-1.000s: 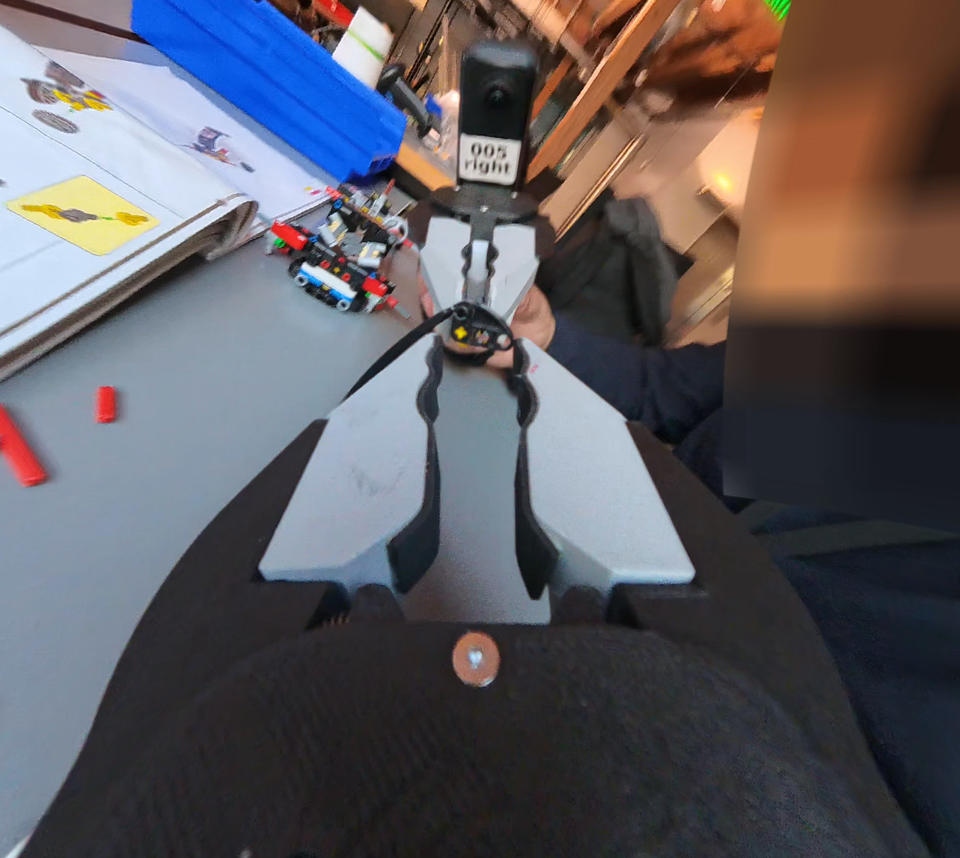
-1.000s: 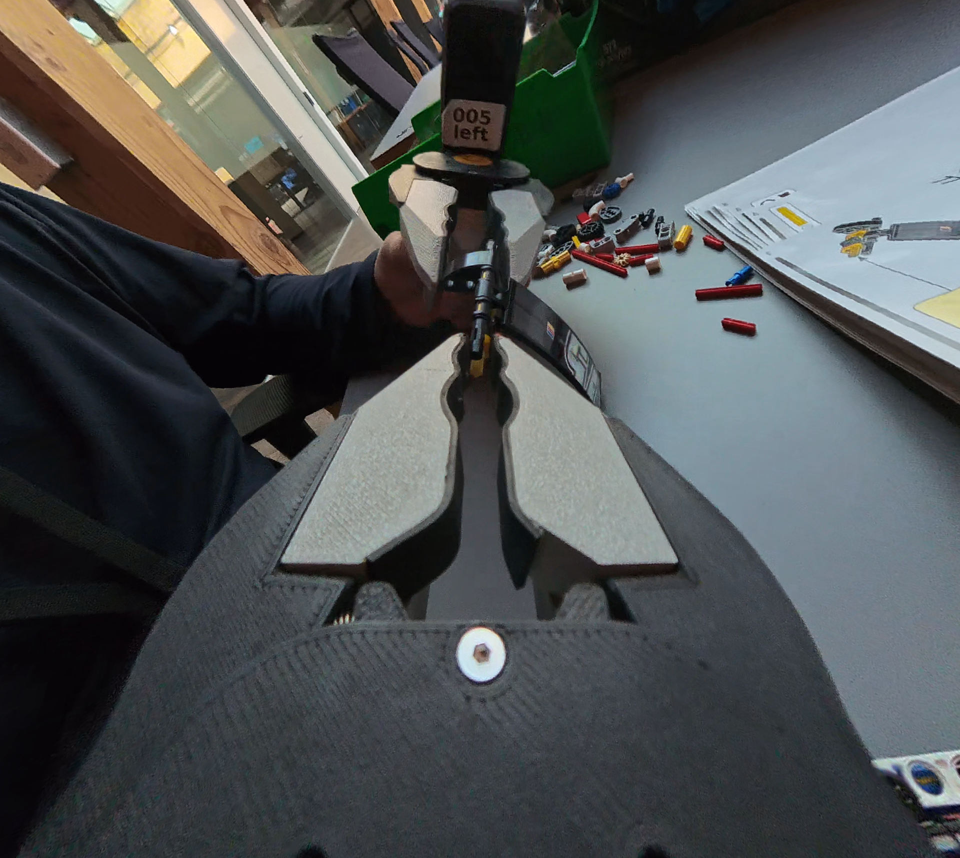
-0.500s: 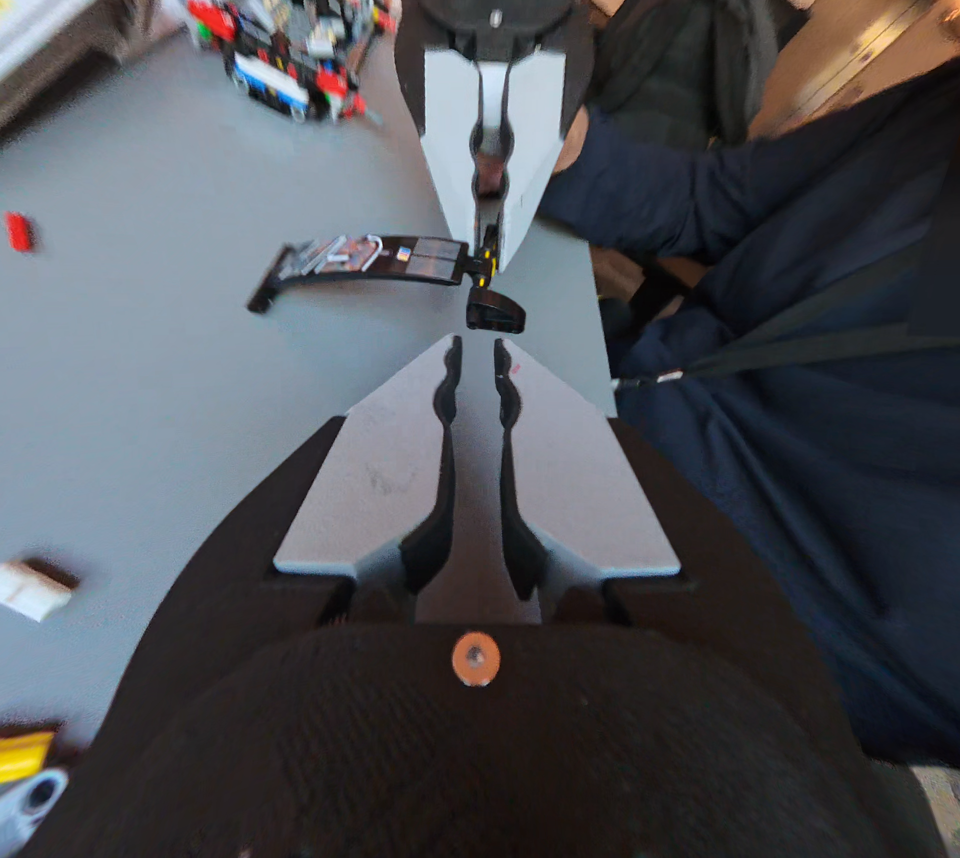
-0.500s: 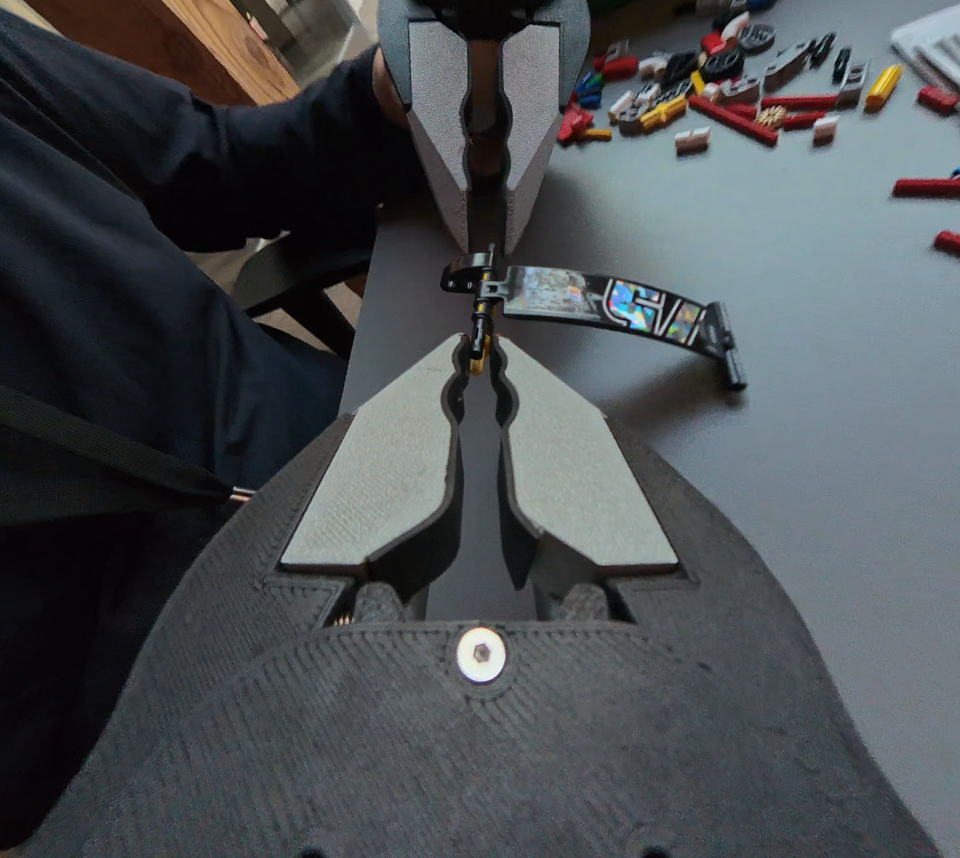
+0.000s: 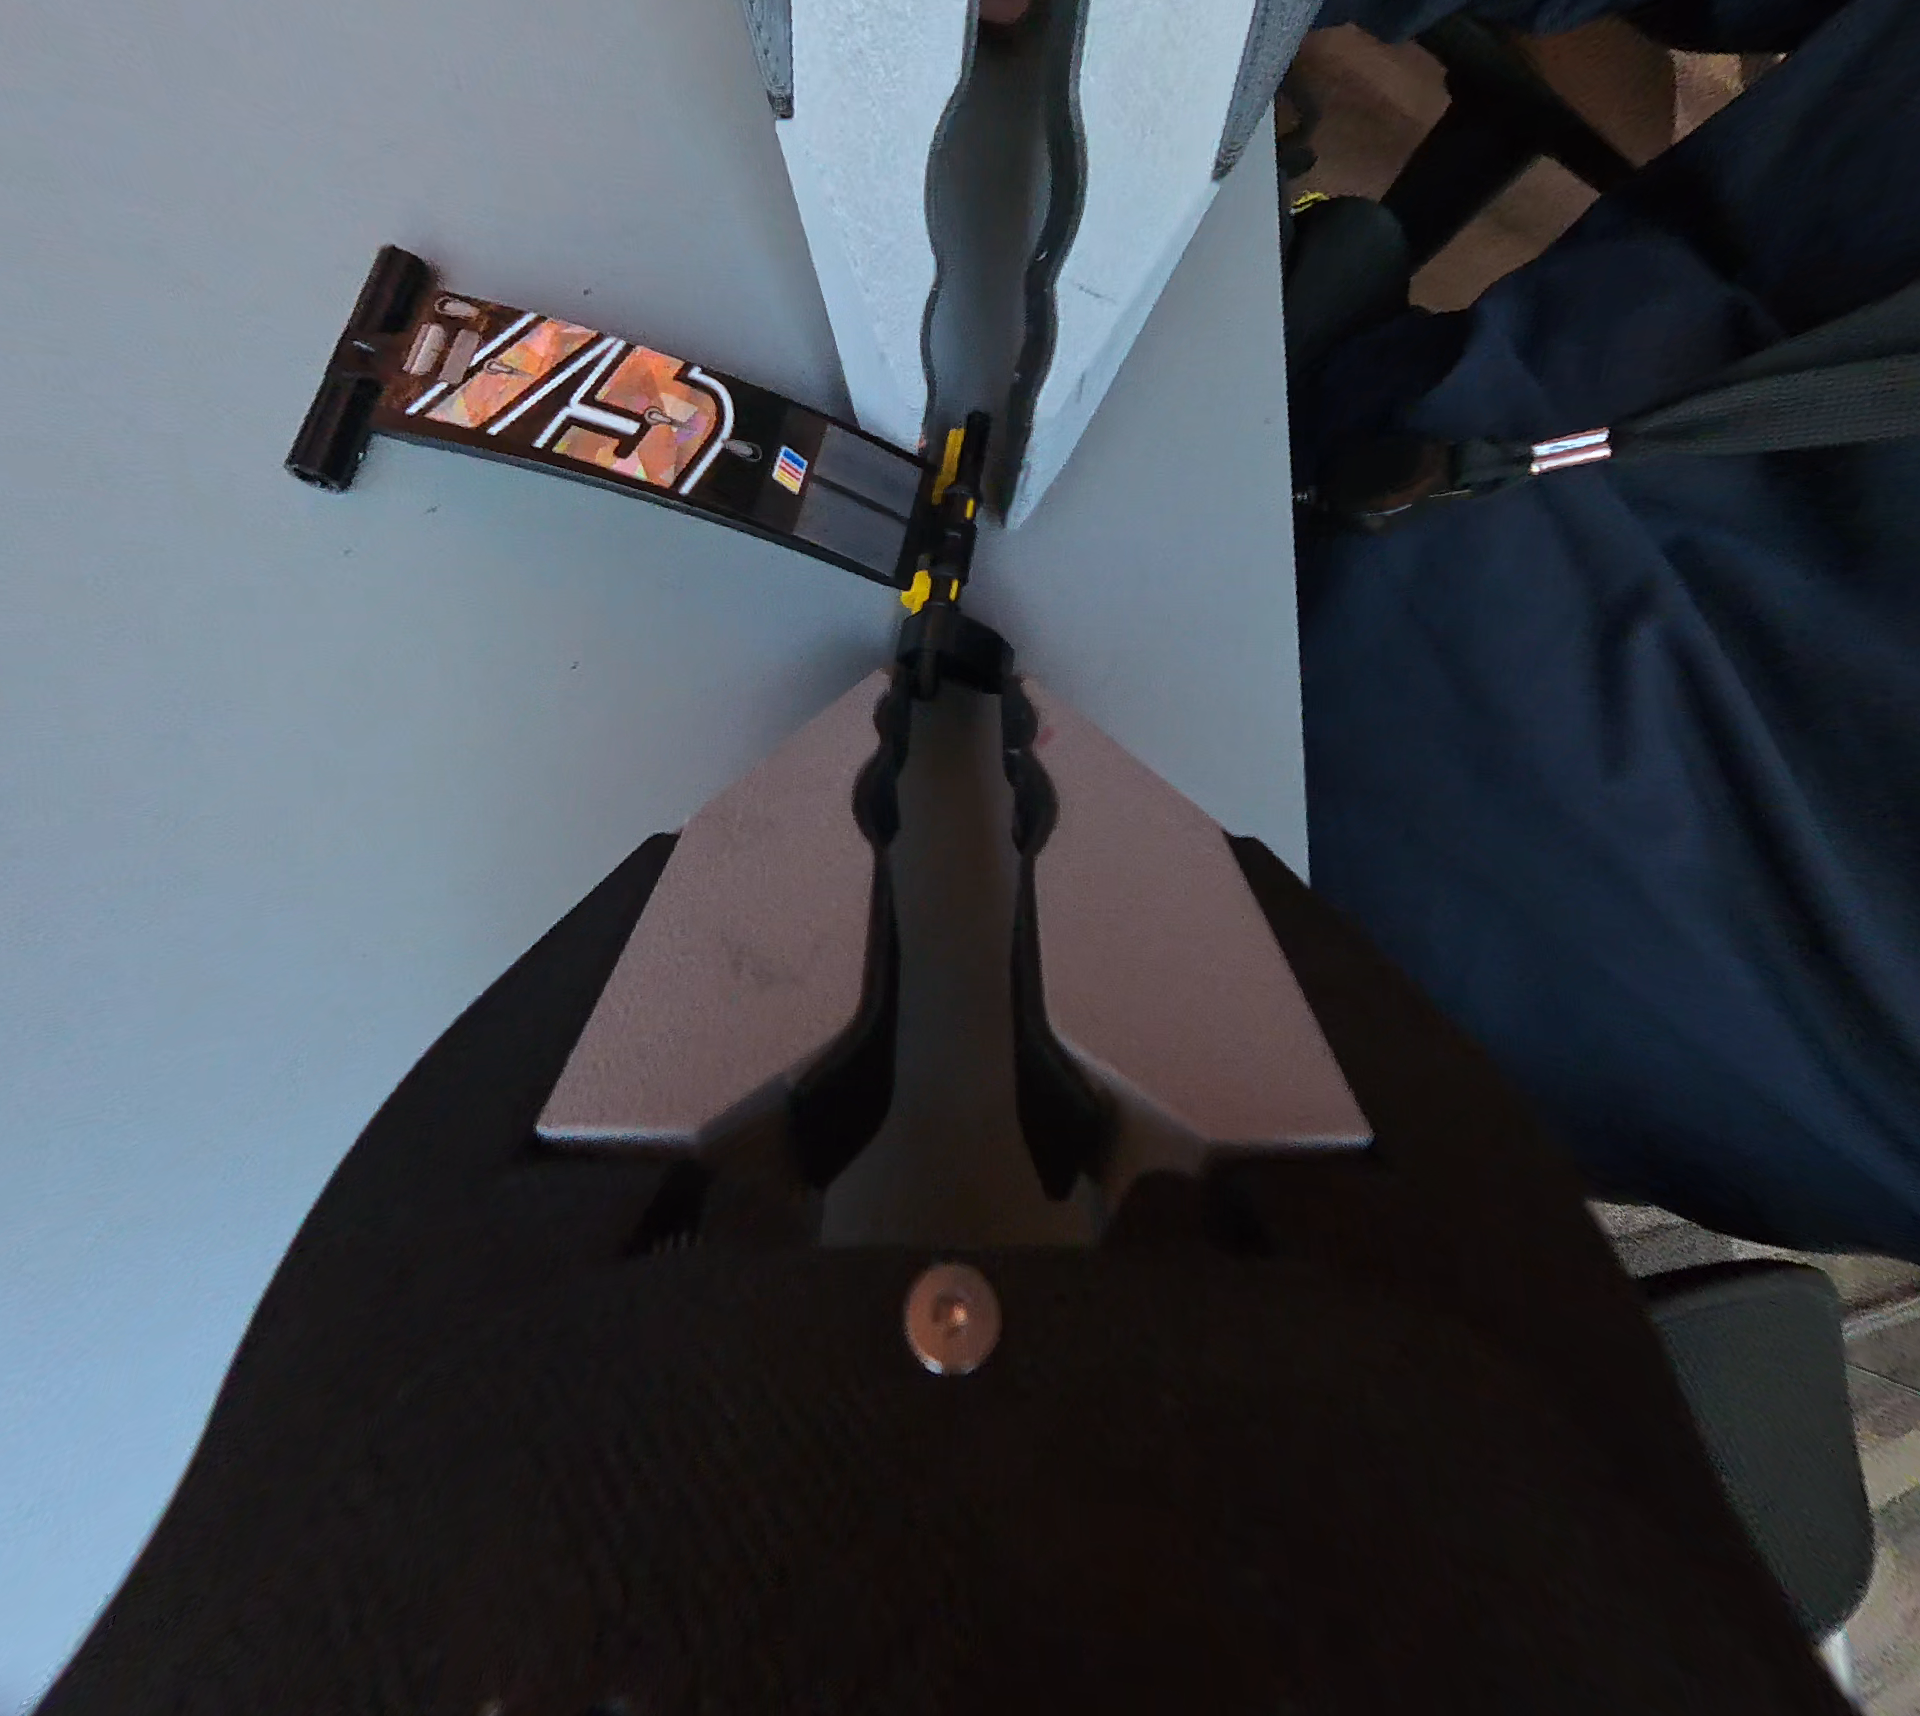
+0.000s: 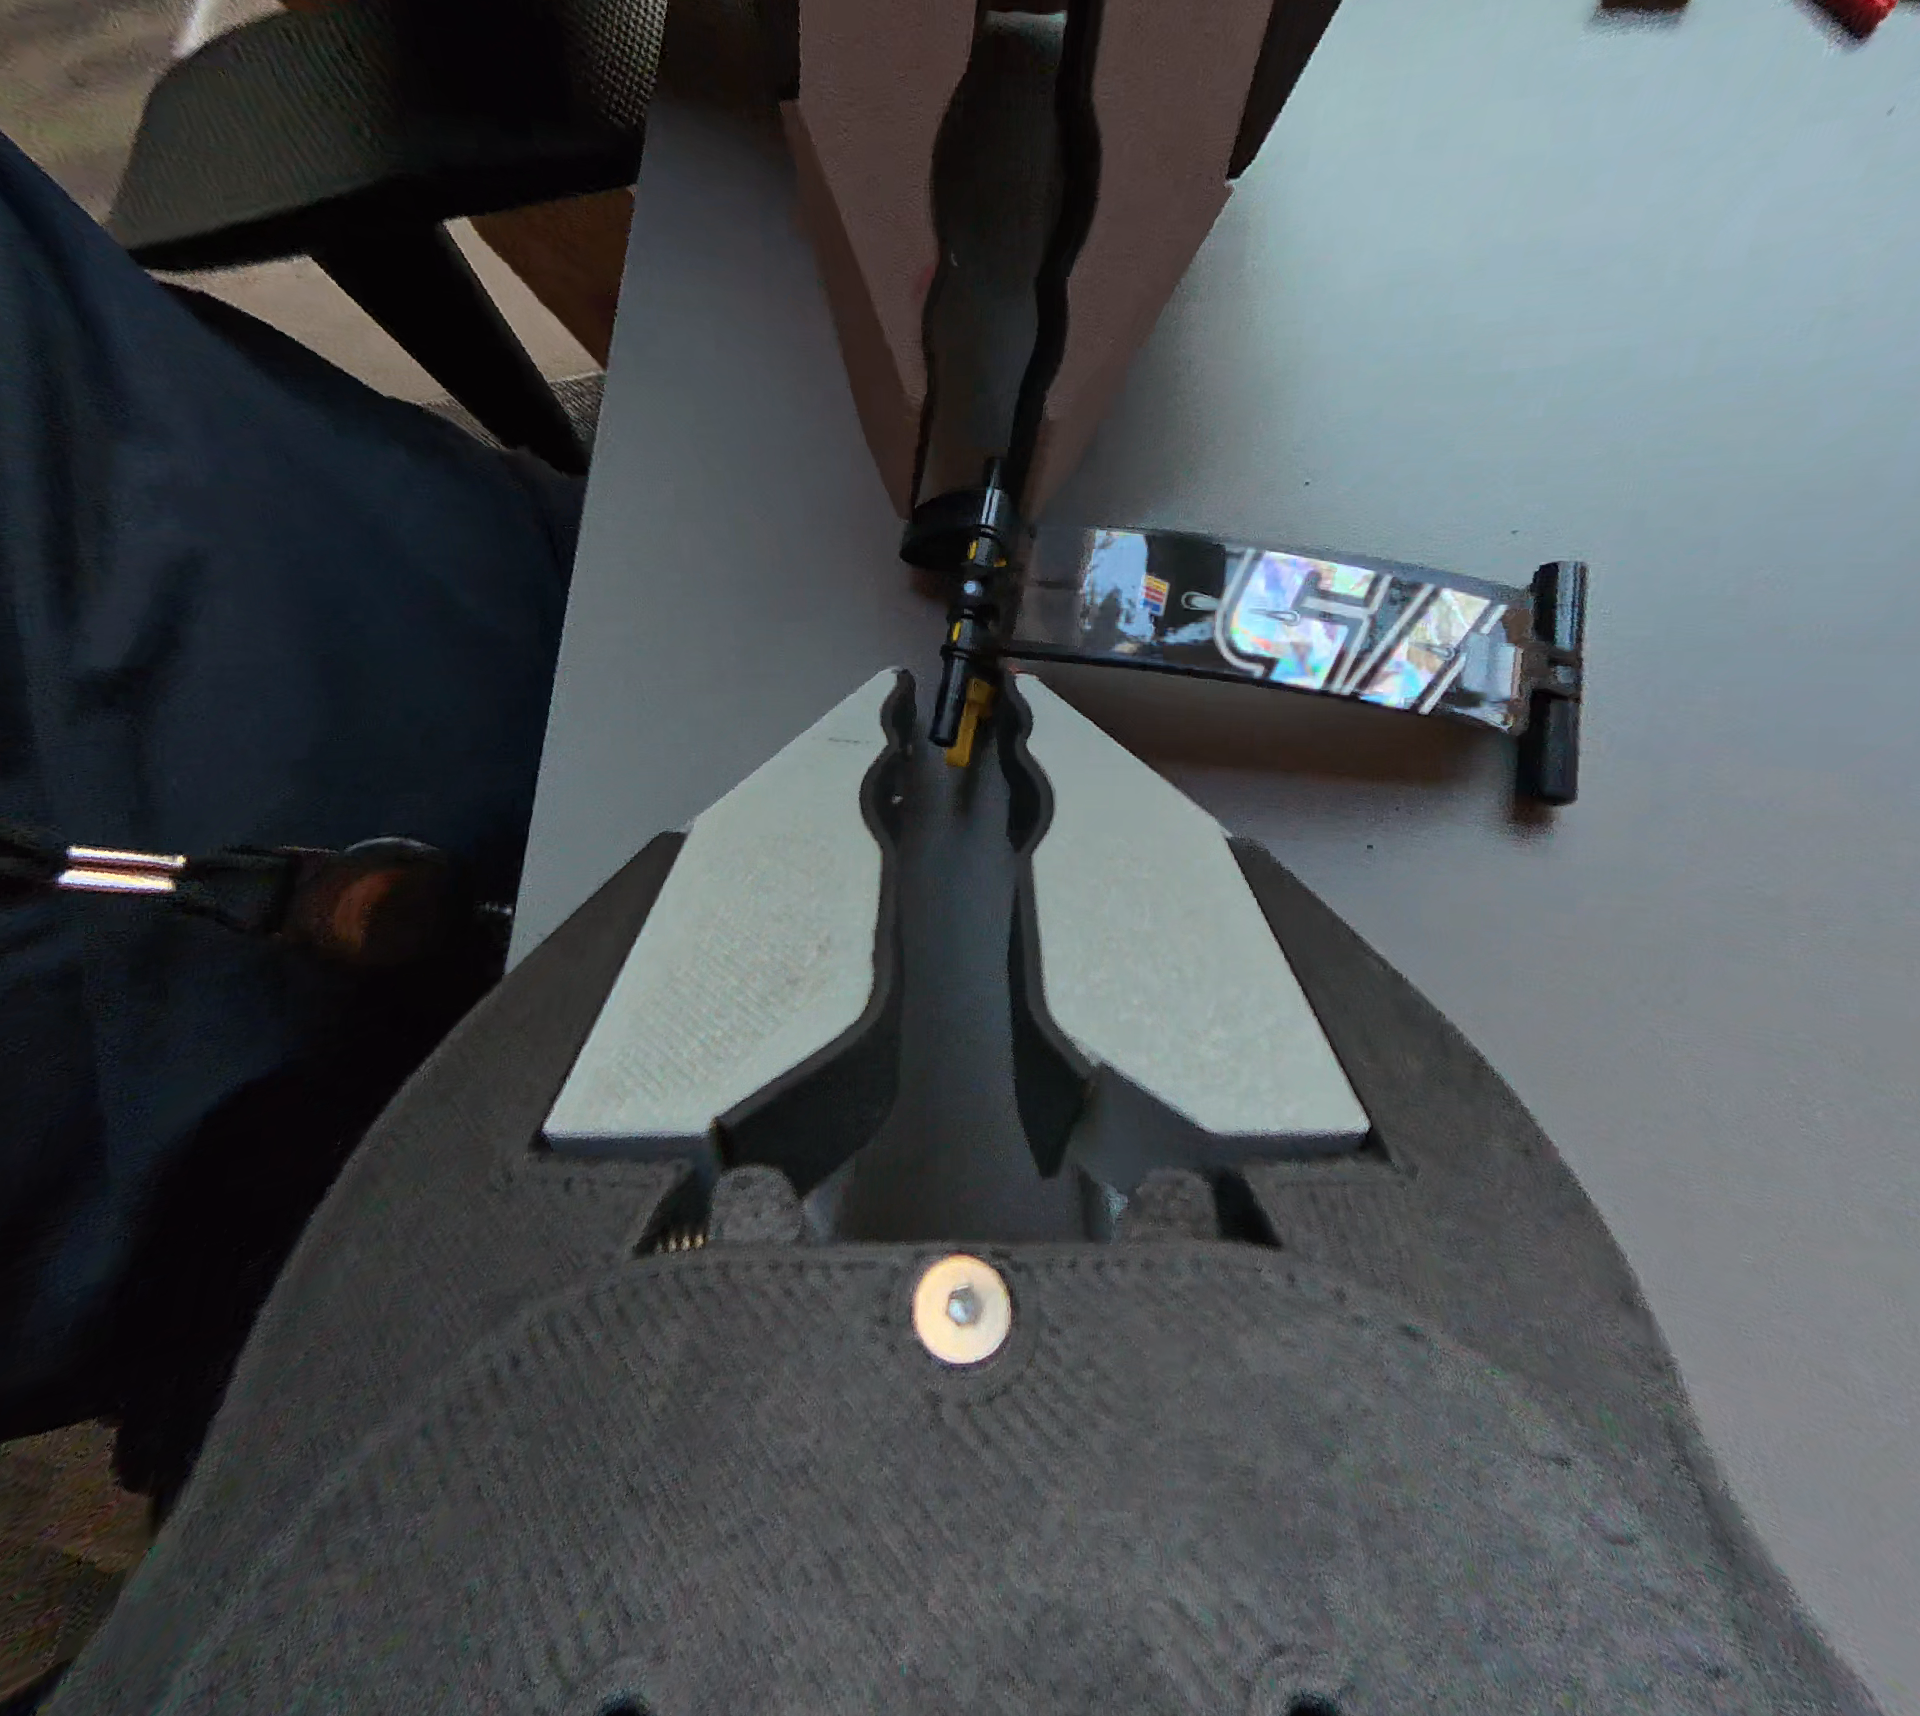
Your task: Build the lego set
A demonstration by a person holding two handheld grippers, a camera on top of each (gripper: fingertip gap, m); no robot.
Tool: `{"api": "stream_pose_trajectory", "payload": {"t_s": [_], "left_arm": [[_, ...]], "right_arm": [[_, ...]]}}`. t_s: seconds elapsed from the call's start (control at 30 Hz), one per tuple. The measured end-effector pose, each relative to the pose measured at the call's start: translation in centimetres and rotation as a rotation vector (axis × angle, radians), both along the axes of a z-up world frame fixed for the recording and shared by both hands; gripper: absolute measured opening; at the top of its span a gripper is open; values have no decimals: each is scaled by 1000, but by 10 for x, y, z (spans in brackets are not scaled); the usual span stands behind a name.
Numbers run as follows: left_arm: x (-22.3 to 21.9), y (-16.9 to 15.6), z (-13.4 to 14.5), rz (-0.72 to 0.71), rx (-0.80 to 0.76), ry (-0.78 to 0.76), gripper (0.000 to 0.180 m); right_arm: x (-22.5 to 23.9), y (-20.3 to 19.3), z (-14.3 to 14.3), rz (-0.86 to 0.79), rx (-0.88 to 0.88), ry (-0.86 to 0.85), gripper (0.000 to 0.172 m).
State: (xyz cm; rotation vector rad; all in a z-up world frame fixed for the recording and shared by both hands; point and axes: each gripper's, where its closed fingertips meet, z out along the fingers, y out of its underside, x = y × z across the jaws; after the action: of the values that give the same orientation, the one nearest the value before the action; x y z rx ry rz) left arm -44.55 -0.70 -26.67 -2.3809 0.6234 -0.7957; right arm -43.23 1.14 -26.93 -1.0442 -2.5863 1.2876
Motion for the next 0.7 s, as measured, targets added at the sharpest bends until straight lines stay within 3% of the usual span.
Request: {"api": "stream_pose_trajectory", "payload": {"t_s": [0.23, 0.33, 0.5, 0.7], "left_arm": [[7, 6, 2, -2, 36, 5, 30], [6, 9, -1, -9, 57, 47, 20], [8, 10, -1, -13, 82, 35, 20], [2, 8, -1, 33, 83, -25, 19]], "right_arm": [[5, 8, 0, 29, 53, 57, 20], [5, 12, 0, 11, 36, 47, 20], [6, 15, 0, -8, 25, 43, 18], [3, 20, -3, -57, 85, 88, 0]]}}
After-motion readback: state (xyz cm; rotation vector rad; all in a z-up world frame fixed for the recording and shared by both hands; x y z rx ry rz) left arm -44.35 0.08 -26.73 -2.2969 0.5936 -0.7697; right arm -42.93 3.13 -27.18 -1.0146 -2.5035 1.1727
